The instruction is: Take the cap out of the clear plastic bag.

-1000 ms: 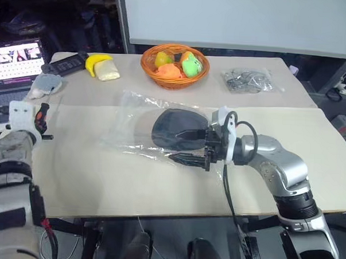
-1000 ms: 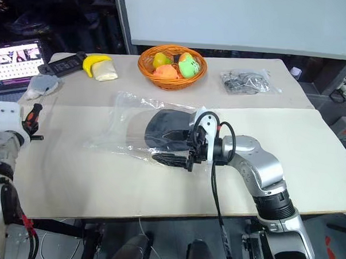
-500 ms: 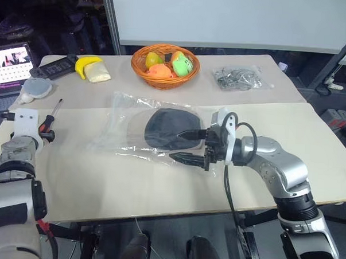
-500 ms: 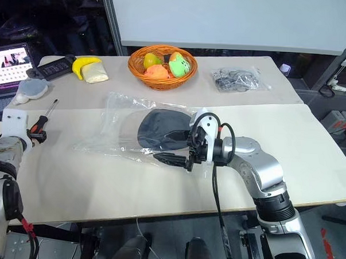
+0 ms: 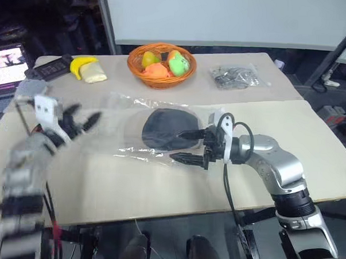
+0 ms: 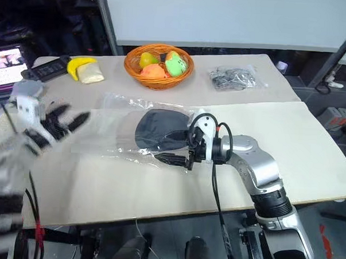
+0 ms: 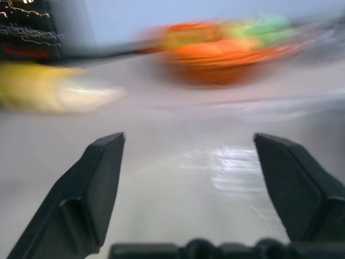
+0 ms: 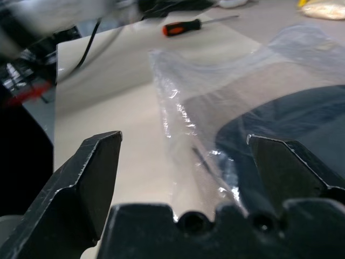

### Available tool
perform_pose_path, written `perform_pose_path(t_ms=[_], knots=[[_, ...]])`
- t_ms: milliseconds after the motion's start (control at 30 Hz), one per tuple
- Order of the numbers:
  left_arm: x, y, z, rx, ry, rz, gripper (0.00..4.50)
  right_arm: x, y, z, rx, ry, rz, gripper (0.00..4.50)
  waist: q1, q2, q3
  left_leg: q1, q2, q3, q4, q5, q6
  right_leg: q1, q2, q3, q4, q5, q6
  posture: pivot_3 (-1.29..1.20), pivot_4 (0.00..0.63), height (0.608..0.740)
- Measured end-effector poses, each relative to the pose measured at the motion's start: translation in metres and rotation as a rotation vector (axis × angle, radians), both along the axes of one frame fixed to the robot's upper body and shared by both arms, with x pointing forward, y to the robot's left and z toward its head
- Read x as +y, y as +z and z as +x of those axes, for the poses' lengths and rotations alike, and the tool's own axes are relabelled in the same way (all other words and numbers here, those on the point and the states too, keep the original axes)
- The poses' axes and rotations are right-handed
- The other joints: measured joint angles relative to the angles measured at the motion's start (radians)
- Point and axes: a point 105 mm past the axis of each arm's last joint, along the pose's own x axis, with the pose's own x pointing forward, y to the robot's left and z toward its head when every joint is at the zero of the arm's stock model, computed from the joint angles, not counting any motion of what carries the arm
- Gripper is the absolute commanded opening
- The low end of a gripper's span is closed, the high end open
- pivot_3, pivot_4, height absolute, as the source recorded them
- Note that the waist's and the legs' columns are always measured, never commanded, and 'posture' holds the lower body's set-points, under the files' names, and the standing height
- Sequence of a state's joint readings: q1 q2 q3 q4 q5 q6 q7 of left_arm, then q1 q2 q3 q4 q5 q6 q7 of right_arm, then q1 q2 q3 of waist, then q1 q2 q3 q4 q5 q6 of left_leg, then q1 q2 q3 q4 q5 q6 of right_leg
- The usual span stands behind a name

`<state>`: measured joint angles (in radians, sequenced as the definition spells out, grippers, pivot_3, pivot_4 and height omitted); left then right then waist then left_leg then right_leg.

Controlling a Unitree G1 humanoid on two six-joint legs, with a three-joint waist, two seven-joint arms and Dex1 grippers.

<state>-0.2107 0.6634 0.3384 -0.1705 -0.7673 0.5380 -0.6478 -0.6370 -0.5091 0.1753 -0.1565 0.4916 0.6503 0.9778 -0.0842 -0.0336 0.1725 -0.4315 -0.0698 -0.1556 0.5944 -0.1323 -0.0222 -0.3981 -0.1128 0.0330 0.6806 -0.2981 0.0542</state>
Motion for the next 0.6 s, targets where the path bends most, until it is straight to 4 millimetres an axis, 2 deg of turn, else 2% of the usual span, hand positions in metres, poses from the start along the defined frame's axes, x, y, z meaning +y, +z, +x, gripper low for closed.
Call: perform_pose_path(t_ms=[67,133,233,333,400,467,533,600], knots=[[-0.016,0.006,-0.03,0.036,-0.114,0.046,4.1,-0.002,0.001,0.002,-0.017,-0.014,-0.016,4.5,-0.001,0.001,0.001,0.003,0.002,0.003,0.0,0.0,0.0,-0.001,0.003,0.002,0.003,0.0,-0.001,0.0,0.15,0.74],[-0.015,0.013,-0.044,0.048,-0.127,0.082,4.1,-0.004,0.001,0.005,-0.036,-0.038,-0.036,4.5,0.006,0.003,0.002,0.011,0.004,0.008,-0.001,0.0,0.0,0.006,0.006,0.003,0.003,0.0,-0.002,0.0,0.15,0.74],[-0.003,0.02,-0.056,0.069,-0.077,0.058,4.1,0.023,0.001,-0.009,-0.112,0.015,-0.07,4.5,0.018,0.005,0.002,0.018,0.014,0.014,-0.003,0.0,0.0,0.011,0.014,0.003,0.0,-0.004,0.0,0.0,0.15,0.74],[-0.004,0.016,-0.066,0.123,-0.095,0.088,4.1,0.06,-0.007,-0.037,-0.173,0.133,-0.112,4.5,0.025,0.005,0.002,0.017,0.019,0.014,-0.003,-0.001,-0.001,0.01,0.019,0.004,-0.001,-0.002,-0.003,0.0,0.15,0.74],[-0.002,0.013,-0.075,0.162,-0.112,0.135,4.1,0.077,-0.013,-0.042,-0.214,0.137,-0.128,4.5,0.029,0.005,0.002,0.017,0.019,0.016,-0.003,-0.001,-0.001,0.009,0.019,0.006,-0.001,0.001,-0.009,0.0,0.15,0.74],[0.005,0.01,-0.082,0.195,-0.11,0.171,4.1,0.083,-0.023,-0.033,-0.274,0.076,-0.178,4.5,0.034,0.005,0.002,0.018,0.019,0.018,-0.003,-0.001,-0.002,0.009,0.019,0.007,-0.002,0.002,-0.01,0.0,0.15,0.74],[0.017,0.003,-0.088,0.239,-0.085,0.19,4.1,0.078,-0.038,-0.008,-0.38,-0.063,-0.275,4.5,0.04,0.005,0.002,0.018,0.019,0.02,-0.004,-0.001,-0.002,0.008,0.019,0.008,-0.002,0.002,-0.011,0.0,0.15,0.74],[0.026,-0.007,-0.096,0.289,-0.068,0.183,4.1,0.074,-0.042,0.011,-0.511,-0.162,-0.357,4.5,0.043,0.005,0.002,0.017,0.019,0.021,-0.004,-0.002,-0.003,0.007,0.02,0.008,-0.003,0.002,-0.011,0.0,0.15,0.74]])
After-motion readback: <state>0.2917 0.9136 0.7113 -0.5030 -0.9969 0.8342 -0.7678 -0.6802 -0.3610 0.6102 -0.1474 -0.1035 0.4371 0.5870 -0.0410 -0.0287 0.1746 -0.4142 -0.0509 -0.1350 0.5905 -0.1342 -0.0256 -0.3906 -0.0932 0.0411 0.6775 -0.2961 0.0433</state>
